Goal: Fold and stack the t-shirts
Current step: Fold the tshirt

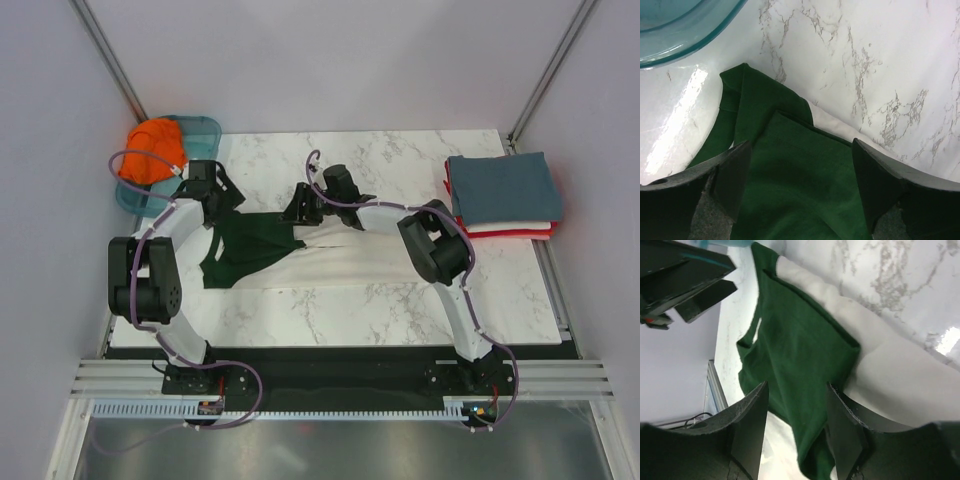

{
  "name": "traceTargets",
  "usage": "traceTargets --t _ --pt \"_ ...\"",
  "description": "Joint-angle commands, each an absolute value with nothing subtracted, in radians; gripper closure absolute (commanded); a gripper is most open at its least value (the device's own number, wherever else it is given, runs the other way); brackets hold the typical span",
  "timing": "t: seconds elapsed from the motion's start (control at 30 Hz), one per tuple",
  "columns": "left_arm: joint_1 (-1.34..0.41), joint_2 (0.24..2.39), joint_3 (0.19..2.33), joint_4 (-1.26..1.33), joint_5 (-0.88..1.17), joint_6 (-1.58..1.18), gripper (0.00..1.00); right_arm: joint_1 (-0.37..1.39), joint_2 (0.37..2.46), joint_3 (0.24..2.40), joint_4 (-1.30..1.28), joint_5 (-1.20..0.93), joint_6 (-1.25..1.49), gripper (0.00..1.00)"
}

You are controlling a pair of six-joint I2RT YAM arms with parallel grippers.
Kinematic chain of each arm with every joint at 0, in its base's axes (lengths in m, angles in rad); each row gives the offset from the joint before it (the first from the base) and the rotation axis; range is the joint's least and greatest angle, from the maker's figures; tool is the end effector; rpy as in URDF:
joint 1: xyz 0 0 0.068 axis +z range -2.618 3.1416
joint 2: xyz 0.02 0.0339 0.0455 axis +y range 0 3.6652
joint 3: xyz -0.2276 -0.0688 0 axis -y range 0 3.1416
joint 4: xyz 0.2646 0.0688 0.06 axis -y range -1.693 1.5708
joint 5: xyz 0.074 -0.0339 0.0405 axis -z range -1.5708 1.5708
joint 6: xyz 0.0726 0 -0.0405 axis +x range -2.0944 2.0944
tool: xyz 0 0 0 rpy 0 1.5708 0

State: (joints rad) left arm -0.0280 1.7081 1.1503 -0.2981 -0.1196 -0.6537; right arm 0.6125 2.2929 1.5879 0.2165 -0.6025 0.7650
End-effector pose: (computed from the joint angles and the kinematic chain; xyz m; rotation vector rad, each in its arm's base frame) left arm 0.4033 -0.0026 0.1395 -0.7978 2.2903 -0.1659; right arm 0.4092 0.3378 0.0957 -0.2493 2.2917 1.4091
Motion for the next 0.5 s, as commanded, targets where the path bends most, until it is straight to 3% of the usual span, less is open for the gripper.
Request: traceTargets --t 0.0,0.2,0.47 --pt "-0.028 1.654 1.106 -0.232 -0.118 -0.637 0.14 0.609 2.329 1.647 0.195 -0.560 0.742 0.43" --pt "-0.025 1.663 1.083 -0.183 -0.120 -0.621 0.34 0.607 2.349 1.721 0.120 -0.502 0.695 0.45" --pt "-0.017 1.721 1.104 -0.186 -0.133 -0.607 0.36 0.598 2.352 1.726 0.089 -0.471 0.678 0.46"
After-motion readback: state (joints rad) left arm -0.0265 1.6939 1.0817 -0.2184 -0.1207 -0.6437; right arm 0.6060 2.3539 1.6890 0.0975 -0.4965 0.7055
